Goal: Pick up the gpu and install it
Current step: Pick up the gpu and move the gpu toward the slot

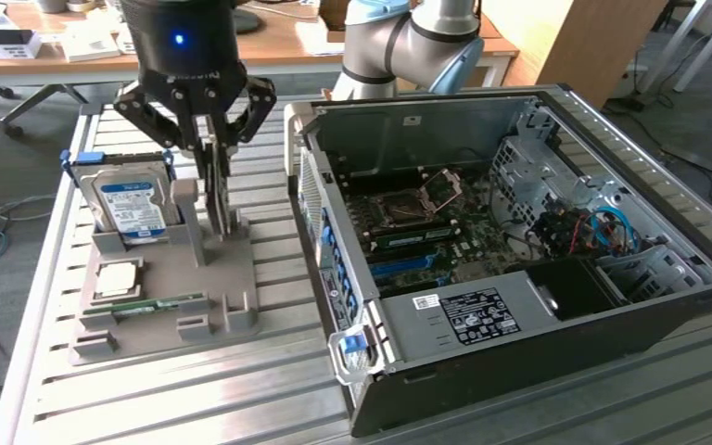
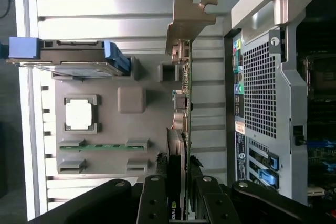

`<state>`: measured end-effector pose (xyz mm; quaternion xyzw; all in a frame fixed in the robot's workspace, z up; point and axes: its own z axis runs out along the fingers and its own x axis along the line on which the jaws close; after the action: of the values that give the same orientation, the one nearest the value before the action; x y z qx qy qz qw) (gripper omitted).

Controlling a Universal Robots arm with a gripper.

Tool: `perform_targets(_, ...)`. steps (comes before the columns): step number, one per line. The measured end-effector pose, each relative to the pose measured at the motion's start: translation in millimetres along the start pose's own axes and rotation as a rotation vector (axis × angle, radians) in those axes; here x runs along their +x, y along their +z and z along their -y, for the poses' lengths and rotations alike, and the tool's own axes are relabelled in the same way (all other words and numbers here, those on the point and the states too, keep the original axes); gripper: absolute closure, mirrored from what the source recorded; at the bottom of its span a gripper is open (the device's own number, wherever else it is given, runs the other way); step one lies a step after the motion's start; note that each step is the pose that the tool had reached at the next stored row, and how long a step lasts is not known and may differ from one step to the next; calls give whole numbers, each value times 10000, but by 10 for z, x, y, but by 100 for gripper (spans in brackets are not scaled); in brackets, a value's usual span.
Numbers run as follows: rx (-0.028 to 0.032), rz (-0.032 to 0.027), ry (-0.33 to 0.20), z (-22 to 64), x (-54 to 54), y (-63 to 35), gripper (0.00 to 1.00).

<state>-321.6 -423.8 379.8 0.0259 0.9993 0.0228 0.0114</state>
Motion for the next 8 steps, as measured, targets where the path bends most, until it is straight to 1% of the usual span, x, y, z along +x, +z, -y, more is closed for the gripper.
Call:
perform_targets(5,0,3,0,-10,-5,-214,74)
perform_targets(8,0,8,-1,-14,-7,-314,74)
